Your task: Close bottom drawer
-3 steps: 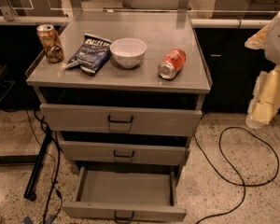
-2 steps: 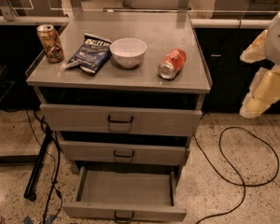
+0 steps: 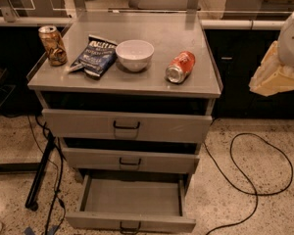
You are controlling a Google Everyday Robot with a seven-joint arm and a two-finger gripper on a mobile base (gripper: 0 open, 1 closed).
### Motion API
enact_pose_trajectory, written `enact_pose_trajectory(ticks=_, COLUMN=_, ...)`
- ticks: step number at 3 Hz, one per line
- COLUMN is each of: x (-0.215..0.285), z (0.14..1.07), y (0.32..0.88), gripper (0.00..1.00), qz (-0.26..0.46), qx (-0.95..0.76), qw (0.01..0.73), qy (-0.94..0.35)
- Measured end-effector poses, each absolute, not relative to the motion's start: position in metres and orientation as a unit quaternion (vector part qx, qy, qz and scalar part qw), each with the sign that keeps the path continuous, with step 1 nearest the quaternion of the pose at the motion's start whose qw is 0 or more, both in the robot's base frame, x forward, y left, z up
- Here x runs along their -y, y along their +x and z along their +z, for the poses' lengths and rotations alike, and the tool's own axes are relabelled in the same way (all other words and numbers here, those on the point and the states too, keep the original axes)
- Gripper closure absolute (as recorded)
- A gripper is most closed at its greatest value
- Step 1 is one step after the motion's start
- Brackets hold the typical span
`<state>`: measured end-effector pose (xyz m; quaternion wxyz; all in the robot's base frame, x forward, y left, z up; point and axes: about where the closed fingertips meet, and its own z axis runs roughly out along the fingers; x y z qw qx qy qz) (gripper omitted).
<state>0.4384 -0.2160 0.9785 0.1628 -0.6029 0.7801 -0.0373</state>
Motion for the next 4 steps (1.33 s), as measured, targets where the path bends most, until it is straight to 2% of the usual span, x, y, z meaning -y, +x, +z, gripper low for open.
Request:
enact_pose_trajectory(ticks=1, x=0.216, z=0.979, y=0.438, gripper=1.0, qz=-0.037, qx=-0.78, qw=0.163, qy=-0.603)
enact_pose_trajectory(ticks=2, x=0.216, z=0.976, y=0.438, gripper=1.0, qz=-0.036, qx=-0.781, qw=0.163, qy=-0.602)
enact_pose_trajectory(ticks=4, x=0.203, z=0.882, y=0.413, gripper=1.0, qz=0.029, qx=-0.811, qw=0.134, qy=-0.568)
